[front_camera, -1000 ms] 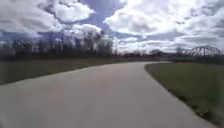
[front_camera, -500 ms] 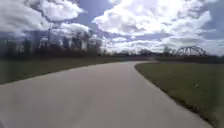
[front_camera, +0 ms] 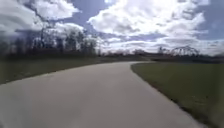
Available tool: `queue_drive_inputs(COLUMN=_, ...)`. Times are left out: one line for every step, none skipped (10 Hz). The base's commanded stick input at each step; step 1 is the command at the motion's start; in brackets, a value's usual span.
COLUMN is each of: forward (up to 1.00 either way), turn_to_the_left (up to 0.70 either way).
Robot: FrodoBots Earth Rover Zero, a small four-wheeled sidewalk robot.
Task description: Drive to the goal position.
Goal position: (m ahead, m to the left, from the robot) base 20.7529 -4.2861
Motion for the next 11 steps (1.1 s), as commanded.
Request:
queue_drive_inputs(forward=1.00, turn_to_the_left=0.00)
queue_drive_inputs(forward=1.00, turn_to_the_left=0.00)
queue_drive_inputs(forward=1.00, turn_to_the_left=0.00)
queue_drive_inputs(forward=1.00, turn_to_the_left=0.00)
queue_drive_inputs(forward=1.00, turn_to_the_left=0.00)
queue_drive_inputs(forward=1.00, turn_to_the_left=0.00)
queue_drive_inputs(forward=1.00, turn_to_the_left=0.00)
queue_drive_inputs(forward=1.00, turn_to_the_left=0.00)
queue_drive_inputs(forward=1.00, turn_to_the_left=-0.14)
queue_drive_inputs(forward=1.00, turn_to_the_left=-0.06)
queue_drive_inputs(forward=1.00, turn_to_the_left=0.00)
